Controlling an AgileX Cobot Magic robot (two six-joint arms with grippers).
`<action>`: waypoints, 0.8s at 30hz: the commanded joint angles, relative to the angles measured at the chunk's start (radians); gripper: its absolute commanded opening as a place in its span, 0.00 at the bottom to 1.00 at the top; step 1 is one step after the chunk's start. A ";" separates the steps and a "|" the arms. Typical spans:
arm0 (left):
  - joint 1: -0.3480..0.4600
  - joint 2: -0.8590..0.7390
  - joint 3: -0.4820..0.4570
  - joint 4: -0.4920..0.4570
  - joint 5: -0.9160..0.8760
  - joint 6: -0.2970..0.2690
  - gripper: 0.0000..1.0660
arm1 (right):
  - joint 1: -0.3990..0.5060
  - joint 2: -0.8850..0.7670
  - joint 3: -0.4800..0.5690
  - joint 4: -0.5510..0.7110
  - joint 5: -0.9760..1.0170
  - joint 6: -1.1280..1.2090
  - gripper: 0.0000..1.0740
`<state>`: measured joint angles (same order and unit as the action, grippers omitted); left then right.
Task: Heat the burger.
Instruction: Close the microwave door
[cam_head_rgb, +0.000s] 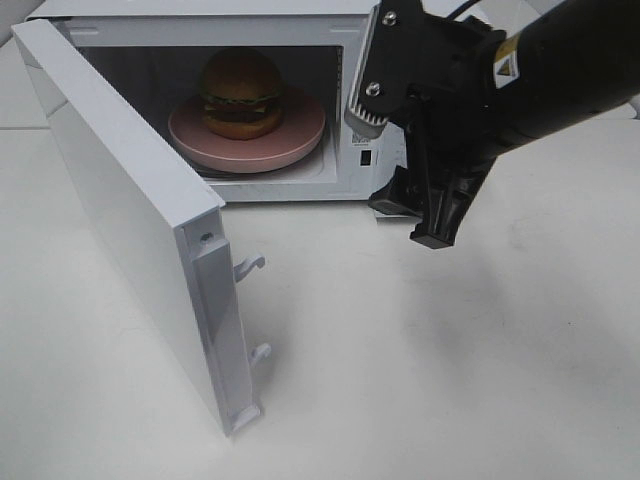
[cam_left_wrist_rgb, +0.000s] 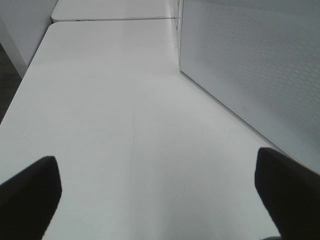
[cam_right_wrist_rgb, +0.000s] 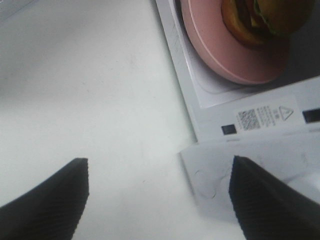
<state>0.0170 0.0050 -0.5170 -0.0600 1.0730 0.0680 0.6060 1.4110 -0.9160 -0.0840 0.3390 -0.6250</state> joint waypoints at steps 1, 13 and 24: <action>0.000 -0.004 0.001 -0.006 -0.003 -0.001 0.92 | -0.001 -0.034 0.016 0.009 0.030 0.101 0.71; 0.000 -0.004 0.001 -0.006 -0.003 -0.001 0.92 | 0.001 -0.260 0.083 0.020 0.406 0.595 0.71; 0.000 -0.004 0.001 -0.006 -0.003 -0.001 0.92 | 0.001 -0.445 0.083 0.020 0.643 0.694 0.71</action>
<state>0.0170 0.0050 -0.5170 -0.0600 1.0730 0.0680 0.6060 1.0190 -0.8360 -0.0660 0.9310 0.0530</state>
